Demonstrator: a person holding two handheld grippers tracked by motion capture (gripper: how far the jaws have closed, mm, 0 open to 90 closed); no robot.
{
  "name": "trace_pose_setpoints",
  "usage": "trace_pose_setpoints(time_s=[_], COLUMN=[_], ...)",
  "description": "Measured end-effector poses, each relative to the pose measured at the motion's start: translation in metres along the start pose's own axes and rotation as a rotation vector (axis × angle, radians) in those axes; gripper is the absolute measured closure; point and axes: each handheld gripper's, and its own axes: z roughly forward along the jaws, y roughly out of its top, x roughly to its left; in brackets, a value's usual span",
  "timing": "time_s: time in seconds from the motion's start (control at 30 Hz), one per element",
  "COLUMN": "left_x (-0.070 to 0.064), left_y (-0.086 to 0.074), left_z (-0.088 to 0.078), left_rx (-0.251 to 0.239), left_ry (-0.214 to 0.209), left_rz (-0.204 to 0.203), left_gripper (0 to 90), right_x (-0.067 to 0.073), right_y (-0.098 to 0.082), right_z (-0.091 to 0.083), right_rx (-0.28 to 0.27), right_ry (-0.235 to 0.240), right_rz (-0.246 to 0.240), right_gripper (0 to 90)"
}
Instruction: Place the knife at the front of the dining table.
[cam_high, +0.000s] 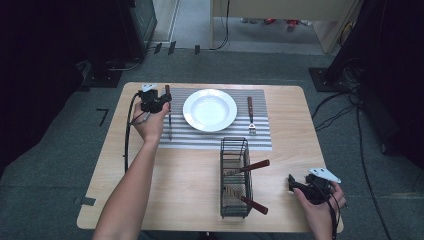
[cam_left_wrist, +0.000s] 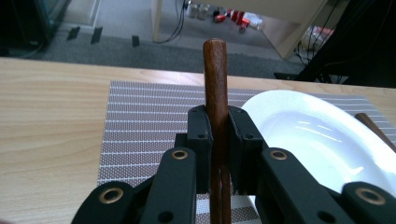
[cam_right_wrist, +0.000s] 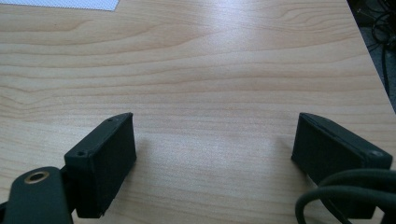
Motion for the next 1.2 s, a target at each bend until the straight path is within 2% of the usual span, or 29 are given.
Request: trace_pose_setpoints(time_s=[0.03,0.07,0.1,0.17,0.27,0.3,0.37,0.47,0.6,0.7,0.9,1.03,1.2], left_x=[0.002,0.002,0.004,0.005,0.007,0.009,0.011,0.013,0.013,0.015,0.018,0.017,0.017], left_y=[0.001,0.001,0.004,0.006,0.008,0.008,0.008,0.01,0.011,0.013,0.016,0.009,-0.001], left_z=[0.007,0.007,0.012,0.017,0.02,0.021,0.022,0.022,0.022,0.025,0.035,0.047,0.057], left_rx=[0.028,0.028,0.05,0.069,0.085,0.092,0.097,0.158,0.167,0.18,0.195,0.192,0.166], left_ry=[-0.006,-0.006,-0.01,-0.006,0.008,0.01,0.009,0.025,0.023,0.046,0.065,0.077,0.062], left_rz=[-0.014,-0.014,-0.035,-0.047,-0.054,-0.074,-0.085,-0.085,-0.09,-0.085,-0.084,-0.075,-0.066], left_gripper=[81.5,81.7,81.9,82.2,82.2,82.2,82.3,82.4,82.4,82.4,82.4,82.2,82.0], right_x=[0.0,0.0,0.0,0.0,0.0,0.0,0.0,0.0,0.0,0.0,0.0,0.0,0.0], right_y=[0.0,0.0,0.0,0.0,0.0,0.0,0.0,0.0,0.0,0.0,0.0,0.0,0.0], right_z=[0.0,0.0,0.0,0.0,0.0,0.0,0.0,0.0,0.0,0.0,0.0,0.0,0.0], right_rx=[0.0,0.0,0.0,0.0,-0.001,-0.001,-0.001,-0.001,-0.001,-0.001,-0.001,-0.001,-0.001], right_ry=[0.0,0.0,0.0,0.0,0.0,0.0,0.001,0.0,0.0,0.0,-0.001,-0.002,-0.002], right_rz=[0.0,0.0,0.0,0.0,-0.001,-0.001,-0.001,-0.001,0.0,-0.001,-0.001,0.001,0.001], right_gripper=[13.2,13.2,13.2,13.2,13.2,13.2,13.2,13.2,13.2,13.2,13.2,13.2,13.2])
